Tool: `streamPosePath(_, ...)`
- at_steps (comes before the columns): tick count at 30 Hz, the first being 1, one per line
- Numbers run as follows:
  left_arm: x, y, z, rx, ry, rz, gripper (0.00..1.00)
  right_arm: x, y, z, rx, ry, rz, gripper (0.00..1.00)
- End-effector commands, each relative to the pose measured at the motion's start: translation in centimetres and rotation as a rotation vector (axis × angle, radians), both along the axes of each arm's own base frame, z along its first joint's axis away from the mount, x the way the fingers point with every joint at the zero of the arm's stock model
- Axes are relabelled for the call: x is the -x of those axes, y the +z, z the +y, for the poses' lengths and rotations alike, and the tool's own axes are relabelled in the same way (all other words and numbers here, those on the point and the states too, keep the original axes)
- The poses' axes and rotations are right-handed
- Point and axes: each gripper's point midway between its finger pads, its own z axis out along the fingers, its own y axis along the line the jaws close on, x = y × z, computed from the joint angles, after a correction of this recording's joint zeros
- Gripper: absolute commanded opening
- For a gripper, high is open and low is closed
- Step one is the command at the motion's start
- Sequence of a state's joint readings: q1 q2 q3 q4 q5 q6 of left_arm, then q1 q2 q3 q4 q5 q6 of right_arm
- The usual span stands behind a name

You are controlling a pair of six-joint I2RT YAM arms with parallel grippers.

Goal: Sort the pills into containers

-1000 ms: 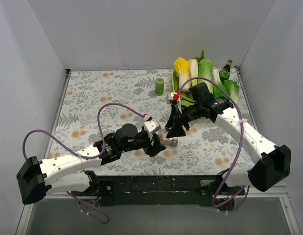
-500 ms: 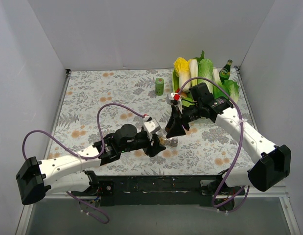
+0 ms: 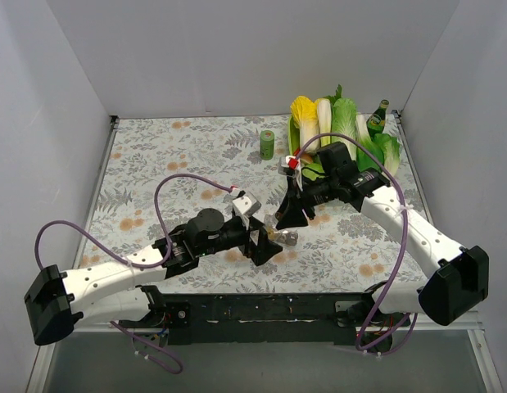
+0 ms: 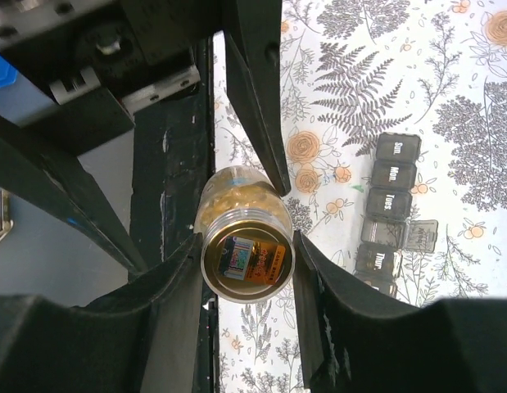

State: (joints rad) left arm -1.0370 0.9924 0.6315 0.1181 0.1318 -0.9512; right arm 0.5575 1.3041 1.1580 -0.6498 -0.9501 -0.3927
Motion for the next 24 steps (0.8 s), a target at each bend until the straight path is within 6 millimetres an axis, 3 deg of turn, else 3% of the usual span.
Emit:
streamPosePath(1, -0.4, -0.7, -0.3, -0.05, 0.008, 0.032, 0.98, -1.1, 1.3, 0.2, -0.042, -0.062, -0.03, 0.01)
streamPosePath(8, -1.8, 0.0, -0.8, -0.036, 0.045, -0.034, 0.97, -0.6, 1.2, 0.2, -0.068, -0.059, 0.016, 0.01)
streamPosePath(15, -2.0, -1.2, -2.3, -0.058, 0.012, -0.008, 0.77, -0.7, 1.3, 0.2, -0.086, -0.066, 0.043, 0.01)
streamPosePath(19, -2.0, -1.6, -2.3, -0.065, 0.012, -0.005, 0.6, -0.6, 1.4, 0.1, -0.098, -0.068, 0.053, 0.01)
streamPosePath(20, -2.0, -1.4, -2.3, -0.062, 0.013, -0.008, 0.49, -0.7, 1.5, 0.1, -0.102, -0.07, 0.051, 0.01)
streamPosePath(22, -1.9, -1.2, -2.2, -0.055, 0.009, -0.012, 0.39, -0.6, 1.4, 0.0, -0.106, -0.069, 0.06, 0.01)
streamPosePath(23, -1.8, -1.1, -2.2, -0.05, 0.002, -0.016, 0.27, -0.6, 1.4, 0.0, -0.107, -0.069, 0.062, 0.01)
streamPosePath(24, -1.5, -0.8, -2.2, -0.042, -0.011, -0.016, 0.22, -0.5, 1.3, 0.0, -0.108, -0.067, 0.066, 0.01)
